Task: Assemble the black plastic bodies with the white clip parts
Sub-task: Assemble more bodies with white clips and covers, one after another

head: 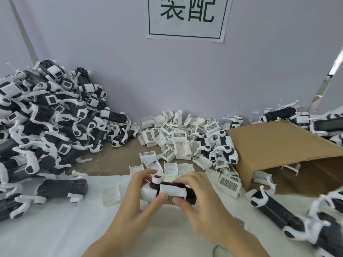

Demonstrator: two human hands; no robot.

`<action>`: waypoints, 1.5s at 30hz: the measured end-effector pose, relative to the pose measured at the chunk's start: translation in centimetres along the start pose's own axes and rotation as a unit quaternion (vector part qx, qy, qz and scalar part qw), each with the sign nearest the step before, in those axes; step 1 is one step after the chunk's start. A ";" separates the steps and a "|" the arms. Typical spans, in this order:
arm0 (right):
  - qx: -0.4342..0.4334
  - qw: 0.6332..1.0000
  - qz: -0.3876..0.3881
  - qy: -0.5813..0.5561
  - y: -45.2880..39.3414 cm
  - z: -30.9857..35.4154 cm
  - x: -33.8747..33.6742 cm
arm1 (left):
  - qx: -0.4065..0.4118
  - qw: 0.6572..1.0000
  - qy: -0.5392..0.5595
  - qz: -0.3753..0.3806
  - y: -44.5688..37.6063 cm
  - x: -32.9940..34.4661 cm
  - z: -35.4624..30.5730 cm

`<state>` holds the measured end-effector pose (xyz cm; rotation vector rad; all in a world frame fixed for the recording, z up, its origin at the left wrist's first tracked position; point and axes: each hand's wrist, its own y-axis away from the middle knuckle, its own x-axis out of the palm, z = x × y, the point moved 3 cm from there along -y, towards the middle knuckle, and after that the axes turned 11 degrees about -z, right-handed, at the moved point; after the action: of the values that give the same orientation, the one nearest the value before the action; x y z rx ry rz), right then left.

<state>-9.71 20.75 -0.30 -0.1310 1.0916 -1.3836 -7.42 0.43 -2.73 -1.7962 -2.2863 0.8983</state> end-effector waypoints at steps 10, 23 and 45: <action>-0.017 0.999 0.029 0.010 -0.1 -0.2 -0.1 | -0.005 0.999 0.042 0.006 -0.1 0.0 -0.5; -0.035 0.998 0.032 0.032 -0.1 0.0 0.4 | 0.052 0.997 0.035 0.040 -0.2 0.4 -0.7; 0.178 0.964 0.033 -0.193 -0.7 0.4 -1.0 | 0.180 0.982 -0.050 -0.037 -0.3 0.3 -1.1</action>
<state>-9.75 21.17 0.96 -0.0951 0.5103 -1.4009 -7.27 1.08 -1.77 -1.5346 -2.0586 1.3144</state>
